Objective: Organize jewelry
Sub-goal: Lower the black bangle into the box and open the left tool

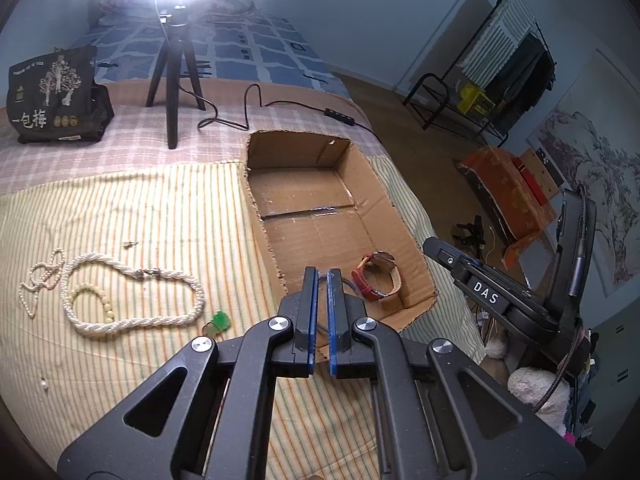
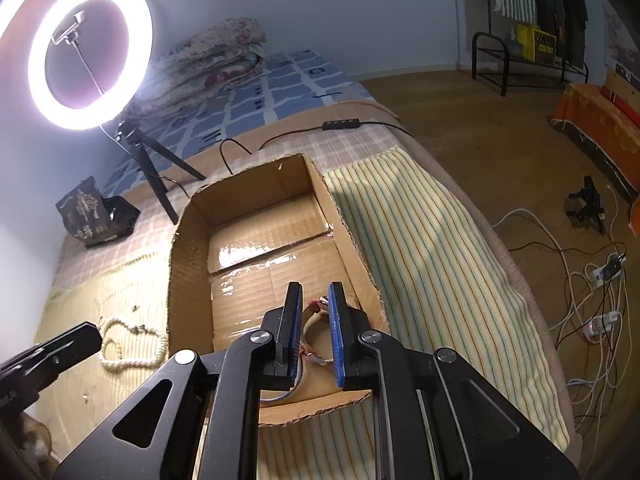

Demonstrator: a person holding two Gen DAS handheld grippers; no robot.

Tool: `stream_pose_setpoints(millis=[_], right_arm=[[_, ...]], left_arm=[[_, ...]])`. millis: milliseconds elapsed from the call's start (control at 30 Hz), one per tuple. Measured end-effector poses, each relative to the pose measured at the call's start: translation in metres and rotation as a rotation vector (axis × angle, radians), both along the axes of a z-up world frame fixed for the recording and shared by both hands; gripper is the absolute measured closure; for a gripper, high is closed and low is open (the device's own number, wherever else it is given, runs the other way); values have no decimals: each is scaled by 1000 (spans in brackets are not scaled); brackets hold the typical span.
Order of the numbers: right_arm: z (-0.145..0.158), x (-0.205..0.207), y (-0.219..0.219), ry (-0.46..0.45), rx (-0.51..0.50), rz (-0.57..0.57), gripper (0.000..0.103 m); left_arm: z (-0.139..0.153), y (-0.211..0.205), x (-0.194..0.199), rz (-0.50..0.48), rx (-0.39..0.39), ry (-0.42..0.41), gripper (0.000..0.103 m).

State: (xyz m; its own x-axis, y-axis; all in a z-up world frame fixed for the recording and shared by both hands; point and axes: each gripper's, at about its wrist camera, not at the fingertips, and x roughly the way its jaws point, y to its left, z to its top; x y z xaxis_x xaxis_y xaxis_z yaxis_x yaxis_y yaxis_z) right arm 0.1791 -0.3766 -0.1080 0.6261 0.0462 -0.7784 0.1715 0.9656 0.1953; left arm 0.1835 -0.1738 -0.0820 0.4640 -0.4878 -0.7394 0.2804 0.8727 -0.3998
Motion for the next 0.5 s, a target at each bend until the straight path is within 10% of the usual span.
stream_pose_setpoints(millis=[500], right_arm=[[15, -7, 31, -12, -50, 47, 87]], left_arm=[[14, 58, -12, 74, 45, -25, 102]])
